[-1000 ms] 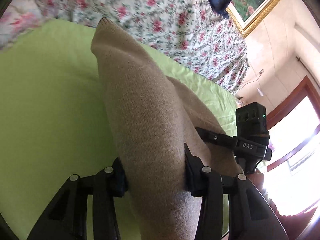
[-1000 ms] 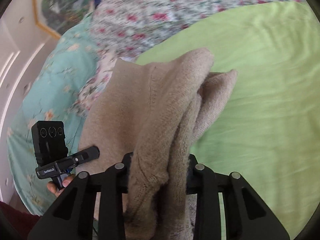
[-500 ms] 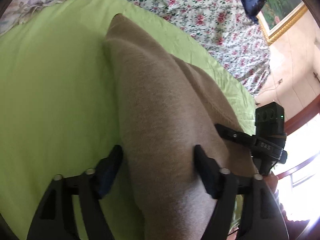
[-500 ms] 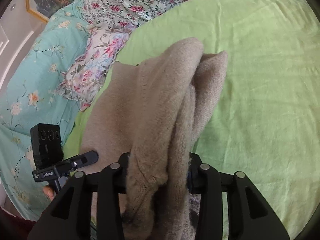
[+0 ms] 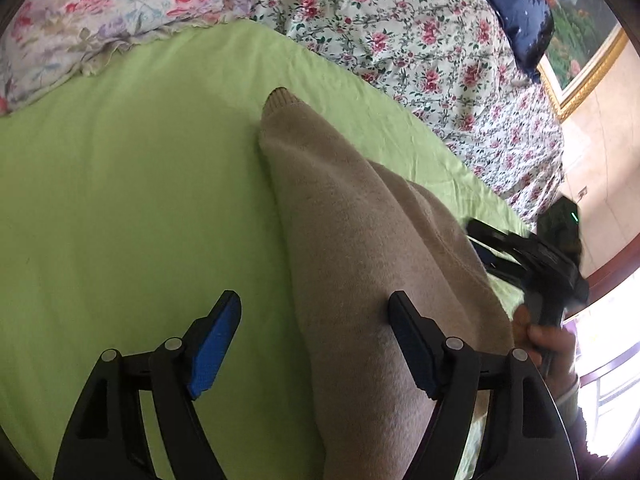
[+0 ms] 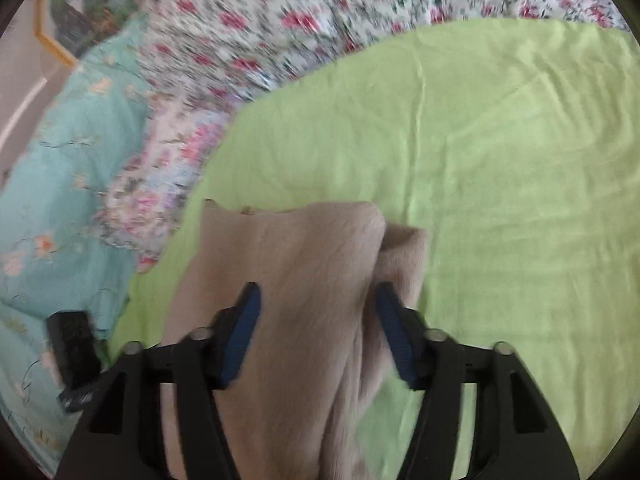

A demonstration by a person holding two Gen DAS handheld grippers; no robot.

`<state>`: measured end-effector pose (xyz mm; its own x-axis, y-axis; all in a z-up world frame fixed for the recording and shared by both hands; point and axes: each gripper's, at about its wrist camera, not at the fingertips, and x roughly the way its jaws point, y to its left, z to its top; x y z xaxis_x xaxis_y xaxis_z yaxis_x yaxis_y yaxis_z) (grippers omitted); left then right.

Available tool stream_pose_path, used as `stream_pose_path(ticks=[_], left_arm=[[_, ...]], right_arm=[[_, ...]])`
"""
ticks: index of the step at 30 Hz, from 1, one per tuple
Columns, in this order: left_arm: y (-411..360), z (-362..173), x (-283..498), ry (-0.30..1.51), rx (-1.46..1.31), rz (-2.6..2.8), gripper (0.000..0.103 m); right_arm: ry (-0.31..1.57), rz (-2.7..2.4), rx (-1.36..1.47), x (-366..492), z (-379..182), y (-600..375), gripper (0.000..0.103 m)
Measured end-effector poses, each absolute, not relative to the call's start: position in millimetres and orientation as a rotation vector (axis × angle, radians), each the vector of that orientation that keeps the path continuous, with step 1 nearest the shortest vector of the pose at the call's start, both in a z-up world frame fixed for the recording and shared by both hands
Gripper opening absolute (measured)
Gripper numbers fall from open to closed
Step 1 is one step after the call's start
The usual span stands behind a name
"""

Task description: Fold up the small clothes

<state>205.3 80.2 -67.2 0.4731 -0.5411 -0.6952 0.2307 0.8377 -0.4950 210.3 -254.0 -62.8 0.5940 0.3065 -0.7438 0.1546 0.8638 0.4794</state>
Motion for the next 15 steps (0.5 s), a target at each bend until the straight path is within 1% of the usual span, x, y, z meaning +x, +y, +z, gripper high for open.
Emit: stream_pose_path(ticks=[1,2,3,5,7,9,13,15], left_arm=[[78,-67,206,0.973,-0.344,-0.484,0.071],[75,-67,206,0.976,-0.323,-0.482,0.066],[71,-66,206,0.974,-0.305,-0.484,0.061],[62,-61,203,0.958,-0.245,-0.495,0.055],[56,-61,201,0.95,-0.189,-0.491,0.052],[48,-60,199,0.943,-0.14,-0.486,0.052],[38,-61,193,0.929,-0.057,-0.457,0.052],[34,-62,192,0.923,-0.026,-0.437,0.055]], right_arm=[[0.955,0.084,0.537,215,-64,-253,0.019],[0.935,0.082,0.529,213,-60,-252,0.016],[0.875,0.098,0.516,207,-47,-249,0.01],[0.776,0.127,0.517,188,-28,-247,0.009],[0.716,0.098,0.521,166,-19,-252,0.009],[0.735,0.066,0.531,160,-28,-259,0.009],[0.838,0.024,0.572,171,-67,-272,0.009],[0.856,0.018,0.569,175,-75,-273,0.011]])
